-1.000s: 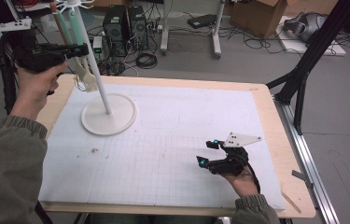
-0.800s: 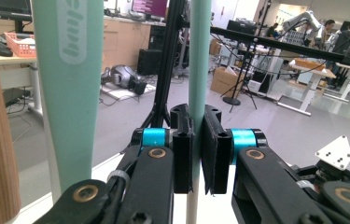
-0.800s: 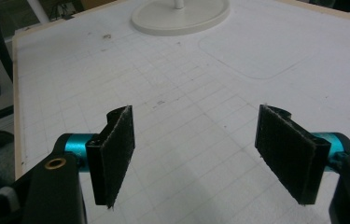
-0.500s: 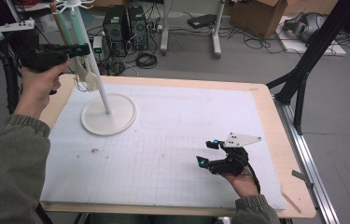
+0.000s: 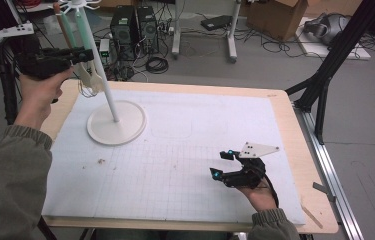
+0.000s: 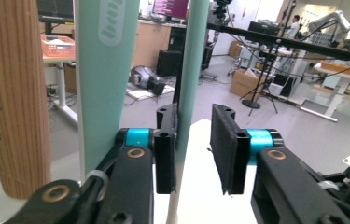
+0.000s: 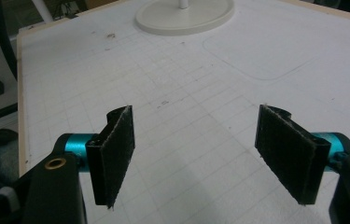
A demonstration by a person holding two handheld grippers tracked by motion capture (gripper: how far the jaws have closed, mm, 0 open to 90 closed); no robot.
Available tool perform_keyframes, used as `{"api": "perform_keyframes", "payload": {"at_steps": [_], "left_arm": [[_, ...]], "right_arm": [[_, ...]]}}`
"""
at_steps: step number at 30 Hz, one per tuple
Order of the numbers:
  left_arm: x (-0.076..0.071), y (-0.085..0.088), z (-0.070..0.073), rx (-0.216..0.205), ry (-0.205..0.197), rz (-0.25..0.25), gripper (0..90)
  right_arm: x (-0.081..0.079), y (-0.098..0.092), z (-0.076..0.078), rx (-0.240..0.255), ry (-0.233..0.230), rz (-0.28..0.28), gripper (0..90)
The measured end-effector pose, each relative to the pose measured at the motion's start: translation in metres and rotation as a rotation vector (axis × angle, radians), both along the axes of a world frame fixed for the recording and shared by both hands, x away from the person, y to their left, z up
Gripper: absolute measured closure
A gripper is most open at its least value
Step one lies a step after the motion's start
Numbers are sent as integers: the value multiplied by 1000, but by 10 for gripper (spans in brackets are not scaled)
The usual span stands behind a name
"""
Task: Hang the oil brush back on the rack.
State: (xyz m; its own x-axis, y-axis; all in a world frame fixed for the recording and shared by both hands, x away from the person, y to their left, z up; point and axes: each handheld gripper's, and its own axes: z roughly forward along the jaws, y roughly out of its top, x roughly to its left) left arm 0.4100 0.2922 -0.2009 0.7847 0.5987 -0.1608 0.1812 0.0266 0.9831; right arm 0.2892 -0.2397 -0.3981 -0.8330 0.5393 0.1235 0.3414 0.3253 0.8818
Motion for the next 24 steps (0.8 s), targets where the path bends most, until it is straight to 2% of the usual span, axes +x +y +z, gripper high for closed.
{"api": "perform_keyframes", "payload": {"at_steps": [10,14,18,21,24], "left_arm": [[-13,-2,3,60,-27,20,580],[-19,-4,4,91,-41,37,532],[-25,-3,4,136,-37,51,478],[-31,-2,0,134,-37,56,444],[-37,-1,-5,151,-39,60,421]], "right_arm": [[0,1,1,-1,-2,1,279],[1,0,2,-2,-4,-6,279],[1,-2,4,8,-12,-24,278],[2,-3,4,10,-16,-32,277],[2,-3,4,4,-13,-36,277]]}}
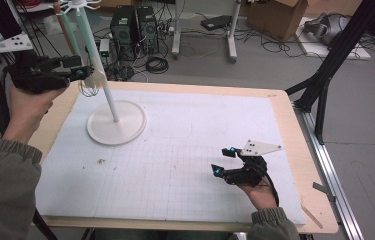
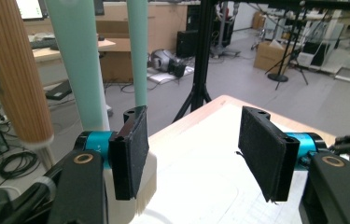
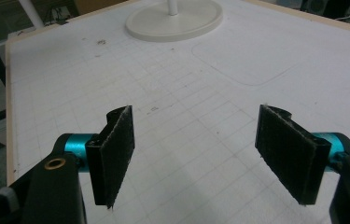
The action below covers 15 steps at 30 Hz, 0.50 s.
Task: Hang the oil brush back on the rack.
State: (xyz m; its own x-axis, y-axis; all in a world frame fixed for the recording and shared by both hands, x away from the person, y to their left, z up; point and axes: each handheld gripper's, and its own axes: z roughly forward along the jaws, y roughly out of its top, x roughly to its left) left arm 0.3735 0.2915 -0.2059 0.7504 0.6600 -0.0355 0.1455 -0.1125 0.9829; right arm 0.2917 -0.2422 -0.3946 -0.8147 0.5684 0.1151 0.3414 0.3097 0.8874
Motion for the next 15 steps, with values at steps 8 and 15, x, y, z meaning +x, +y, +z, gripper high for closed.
{"api": "perform_keyframes", "payload": {"at_steps": [8,15], "left_arm": [[-13,1,-15,39,6,9,329],[-24,3,-27,65,13,0,280]], "right_arm": [[2,-3,1,-1,-12,-36,261],[3,-3,1,-10,-6,-51,255]]}}
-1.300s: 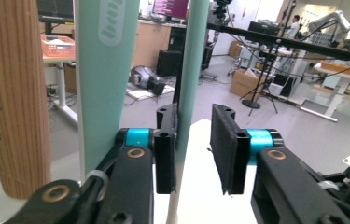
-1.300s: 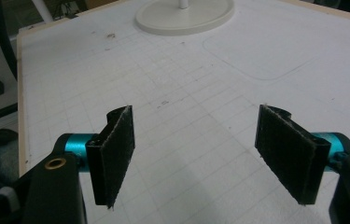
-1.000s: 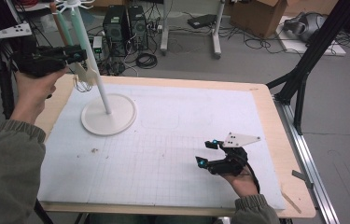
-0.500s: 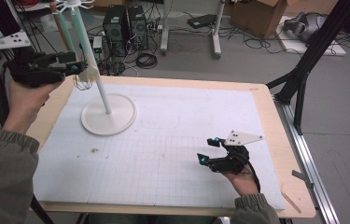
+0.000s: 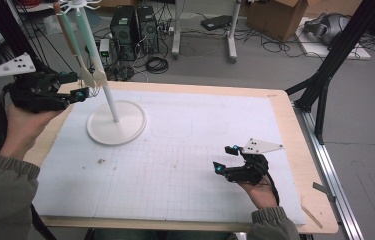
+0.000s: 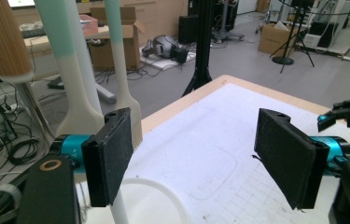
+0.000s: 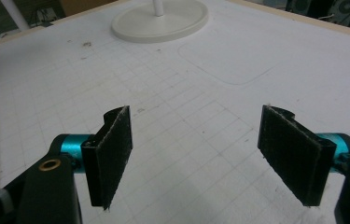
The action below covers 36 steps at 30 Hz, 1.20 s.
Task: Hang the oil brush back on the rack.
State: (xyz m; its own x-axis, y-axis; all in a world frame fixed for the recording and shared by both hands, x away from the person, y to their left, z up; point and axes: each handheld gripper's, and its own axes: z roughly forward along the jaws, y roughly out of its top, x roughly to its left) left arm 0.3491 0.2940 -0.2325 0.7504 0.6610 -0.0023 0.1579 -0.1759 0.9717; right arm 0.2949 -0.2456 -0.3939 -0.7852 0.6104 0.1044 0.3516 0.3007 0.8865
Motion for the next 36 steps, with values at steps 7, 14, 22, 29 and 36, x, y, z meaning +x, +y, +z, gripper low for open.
{"api": "perform_keyframes", "payload": {"at_steps": [7,14,22,29,36], "left_arm": [[-6,-3,-20,17,22,-2,230],[-13,-10,-43,26,49,-12,205],[-20,-20,-72,44,66,-21,200],[-25,-26,-84,46,67,-27,170],[-34,-32,-102,39,73,-20,137]], "right_arm": [[0,-3,1,6,-7,-22,237],[0,-3,1,-4,-13,-39,218],[-4,-7,-2,-22,-11,-52,213],[-5,-11,-3,-25,-12,-77,192],[-6,-12,-3,-32,-21,-93,173]]}}
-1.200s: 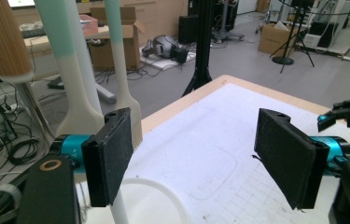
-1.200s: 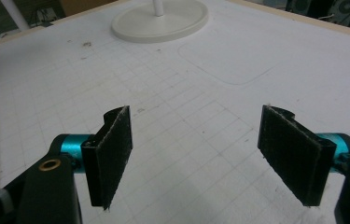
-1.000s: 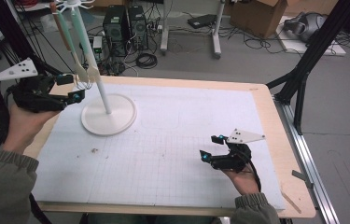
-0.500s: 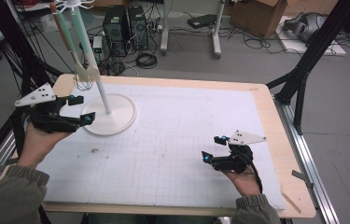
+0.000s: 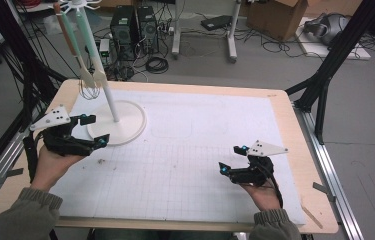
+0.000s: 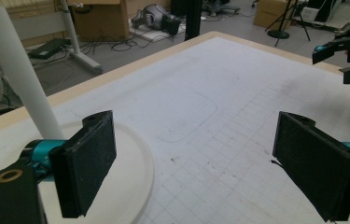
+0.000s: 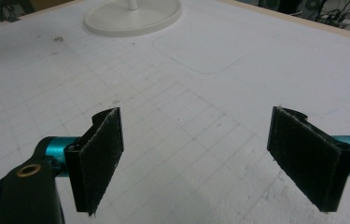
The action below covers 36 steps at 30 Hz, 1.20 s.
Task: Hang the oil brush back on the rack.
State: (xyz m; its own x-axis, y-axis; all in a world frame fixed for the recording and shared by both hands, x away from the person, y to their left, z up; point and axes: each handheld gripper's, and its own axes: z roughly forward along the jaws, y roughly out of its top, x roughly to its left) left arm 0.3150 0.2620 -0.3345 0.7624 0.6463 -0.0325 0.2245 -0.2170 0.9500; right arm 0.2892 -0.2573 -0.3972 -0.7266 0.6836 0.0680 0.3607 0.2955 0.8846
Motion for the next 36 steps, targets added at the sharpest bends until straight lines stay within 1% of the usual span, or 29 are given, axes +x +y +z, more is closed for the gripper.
{"api": "perform_keyframes", "payload": {"at_steps": [4,8,9,11,12,15,17,23,24,29,32,33,35,36], "left_arm": [[-4,-3,-10,0,10,8,120],[-6,-6,-18,3,15,9,103],[-7,-6,-20,7,15,11,97],[-9,-7,-23,1,17,1,92],[-10,-7,-24,10,16,1,92],[-13,-9,-28,19,21,-4,92],[-14,-9,-31,18,21,-1,90],[-20,-10,-40,28,24,0,61],[-20,-10,-41,28,28,0,61],[-22,-10,-48,31,34,0,60],[-23,-10,-51,37,24,7,52],[-23,-10,-52,39,27,2,43],[-23,-10,-55,48,28,7,43],[-23,-10,-56,45,32,8,43]], "right_arm": [[0,-1,-1,-3,-4,-8,168],[-1,-1,-1,-5,5,-11,166],[-1,-1,-2,-4,5,-11,166],[-1,-1,-2,-7,6,-10,165],[-1,-1,-3,-5,5,-8,162],[-2,-1,-4,-10,2,-13,151],[-2,-1,-5,-7,11,-16,151],[-2,-2,-6,-5,11,-18,146],[-3,-2,-7,-1,20,-19,146],[-3,-3,-8,-1,17,-27,135],[-3,-4,-9,0,9,-32,134],[-3,-4,-9,2,18,-35,134],[-3,-4,-9,2,12,-36,132],[-4,-5,-10,1,9,-39,131]]}}
